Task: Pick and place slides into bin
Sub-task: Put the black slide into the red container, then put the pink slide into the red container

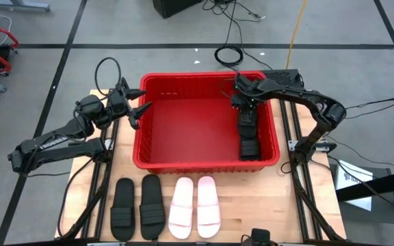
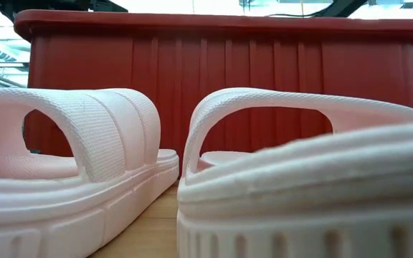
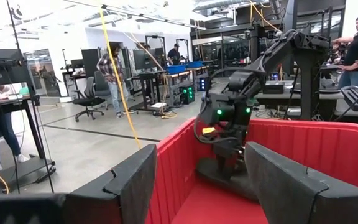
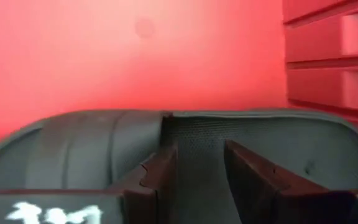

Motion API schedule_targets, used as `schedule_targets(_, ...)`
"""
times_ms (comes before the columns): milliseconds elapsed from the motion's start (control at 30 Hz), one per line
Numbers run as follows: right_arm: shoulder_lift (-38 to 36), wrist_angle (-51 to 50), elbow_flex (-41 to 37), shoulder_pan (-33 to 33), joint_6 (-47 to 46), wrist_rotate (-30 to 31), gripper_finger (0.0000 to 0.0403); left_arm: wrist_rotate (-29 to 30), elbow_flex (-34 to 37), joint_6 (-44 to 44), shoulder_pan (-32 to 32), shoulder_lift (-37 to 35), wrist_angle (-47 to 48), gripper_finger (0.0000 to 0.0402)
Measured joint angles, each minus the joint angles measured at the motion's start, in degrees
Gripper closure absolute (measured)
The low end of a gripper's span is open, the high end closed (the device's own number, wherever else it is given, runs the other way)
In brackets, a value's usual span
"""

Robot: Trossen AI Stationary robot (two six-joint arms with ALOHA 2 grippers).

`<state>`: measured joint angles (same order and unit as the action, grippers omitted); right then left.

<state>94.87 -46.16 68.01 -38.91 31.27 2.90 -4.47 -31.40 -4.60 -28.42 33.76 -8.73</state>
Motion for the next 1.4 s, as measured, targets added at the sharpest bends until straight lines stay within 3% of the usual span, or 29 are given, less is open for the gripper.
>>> schedule_targets(767,0.0,2.5,-2.1,-0.5,-1.5,-4.2,0.0277,0.0,0.0,0.0,0.0,0.0,-0.1,0.0151)
schedule_targets(933,-0.9,6.1,-2.0,-0.4,-1.1,2.0,0.0277,0.0,0.0,0.2,0.0,0.0,-0.1,0.0151)
schedule_targets(1400,-9.3,9.5,1.3,-0.3,-3.3,3.0,0.0277,0.7,0.0,0.0,0.0,0.0,0.0,0.0151)
